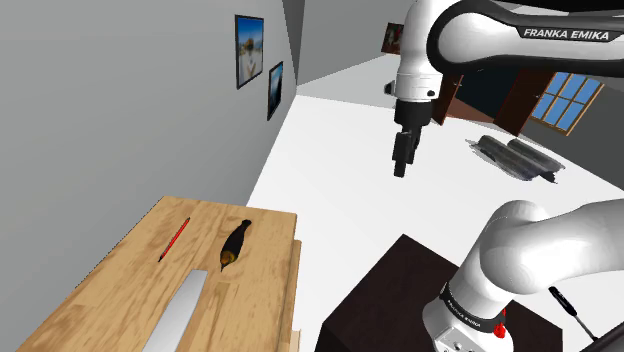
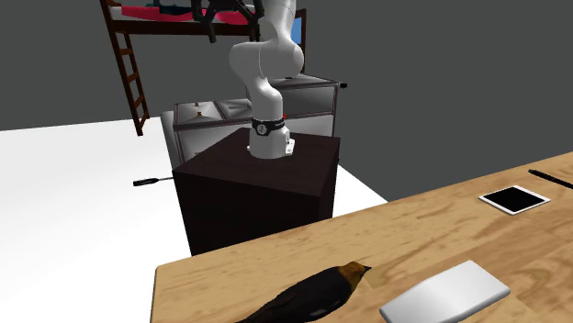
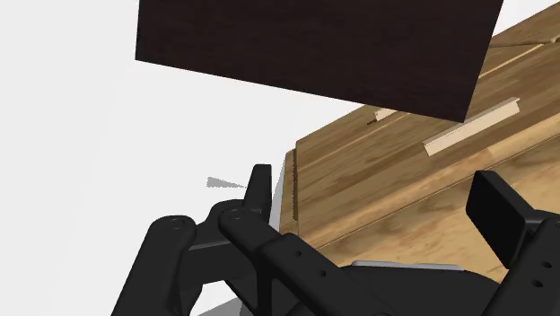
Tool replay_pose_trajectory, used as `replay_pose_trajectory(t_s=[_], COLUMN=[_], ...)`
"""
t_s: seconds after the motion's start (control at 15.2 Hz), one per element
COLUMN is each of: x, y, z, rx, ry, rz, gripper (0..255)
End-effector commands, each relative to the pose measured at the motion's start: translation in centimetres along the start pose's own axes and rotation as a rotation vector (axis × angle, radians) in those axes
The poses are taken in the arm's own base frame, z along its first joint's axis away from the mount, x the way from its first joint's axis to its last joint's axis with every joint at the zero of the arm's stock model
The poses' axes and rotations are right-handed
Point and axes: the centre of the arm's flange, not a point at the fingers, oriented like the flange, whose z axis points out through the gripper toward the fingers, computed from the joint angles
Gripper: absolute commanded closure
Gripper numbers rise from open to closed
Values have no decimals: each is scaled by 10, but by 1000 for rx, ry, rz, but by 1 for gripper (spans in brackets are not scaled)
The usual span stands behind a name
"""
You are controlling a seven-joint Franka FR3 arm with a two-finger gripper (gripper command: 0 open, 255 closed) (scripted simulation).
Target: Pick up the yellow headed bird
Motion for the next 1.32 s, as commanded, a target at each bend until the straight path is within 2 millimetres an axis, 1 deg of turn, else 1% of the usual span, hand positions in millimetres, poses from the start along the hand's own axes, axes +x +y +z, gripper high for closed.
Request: replay_pose_trajectory(t_s=[0.0, 0.33, 0.66, 0.99, 1.25], x=[0, 37, 78, 124, 164], y=[0, -40, -75, -106, -128], z=[0, 33, 64, 94, 118], rx=[0, 16, 32, 48, 60], ry=[0, 14, 28, 43, 54], rz=[0, 116, 232, 348, 440], gripper=[0, 0, 0, 0, 0])
